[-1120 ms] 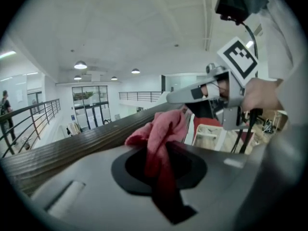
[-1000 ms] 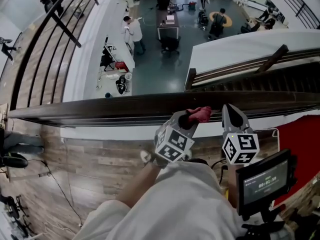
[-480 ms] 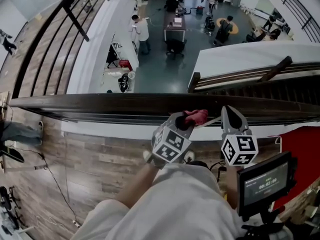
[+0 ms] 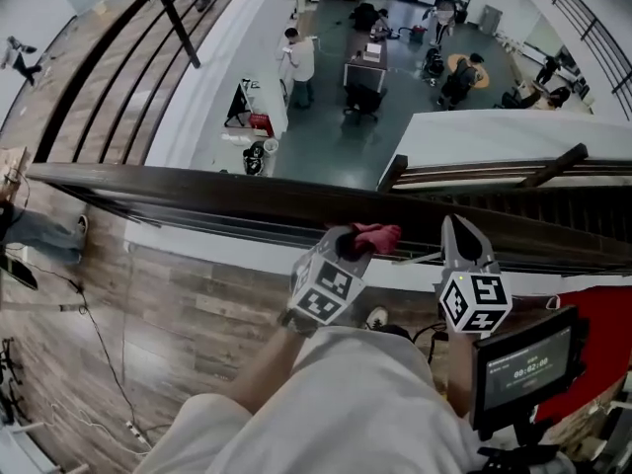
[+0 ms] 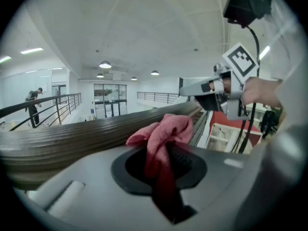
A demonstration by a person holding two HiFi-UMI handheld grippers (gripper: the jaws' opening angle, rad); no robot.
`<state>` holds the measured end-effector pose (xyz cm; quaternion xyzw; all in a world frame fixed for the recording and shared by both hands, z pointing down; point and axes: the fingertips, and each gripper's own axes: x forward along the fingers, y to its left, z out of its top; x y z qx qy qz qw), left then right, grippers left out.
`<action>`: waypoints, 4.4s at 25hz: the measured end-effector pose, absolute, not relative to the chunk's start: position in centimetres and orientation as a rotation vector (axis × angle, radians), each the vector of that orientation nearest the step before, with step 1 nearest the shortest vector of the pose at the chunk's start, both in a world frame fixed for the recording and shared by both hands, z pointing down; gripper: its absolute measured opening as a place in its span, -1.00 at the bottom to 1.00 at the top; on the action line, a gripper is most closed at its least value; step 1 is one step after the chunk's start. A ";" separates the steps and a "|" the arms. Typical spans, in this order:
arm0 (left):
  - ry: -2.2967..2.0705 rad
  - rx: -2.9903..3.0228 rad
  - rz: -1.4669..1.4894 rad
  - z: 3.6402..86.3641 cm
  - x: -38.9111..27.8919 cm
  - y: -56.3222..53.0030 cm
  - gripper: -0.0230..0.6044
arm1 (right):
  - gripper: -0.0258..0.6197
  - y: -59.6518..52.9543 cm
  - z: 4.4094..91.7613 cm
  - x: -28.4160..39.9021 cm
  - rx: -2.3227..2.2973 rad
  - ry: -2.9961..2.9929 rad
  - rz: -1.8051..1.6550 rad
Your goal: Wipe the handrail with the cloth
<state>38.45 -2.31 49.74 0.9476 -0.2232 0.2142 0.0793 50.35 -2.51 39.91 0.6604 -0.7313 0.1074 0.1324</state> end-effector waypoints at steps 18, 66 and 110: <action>-1.048 2.787 0.774 49.6 22.3 -7.7 -0.68 | -0.91 -6.5 40.6 39.4 1.796 -2.212 0.306; -1.249 2.608 0.815 45.5 24.6 -12.2 -0.68 | -0.91 -8.1 40.8 43.5 1.692 -2.324 0.226; -0.747 2.763 0.801 45.2 54.3 -3.6 -0.69 | -0.91 4.6 40.8 64.8 1.945 -2.171 0.272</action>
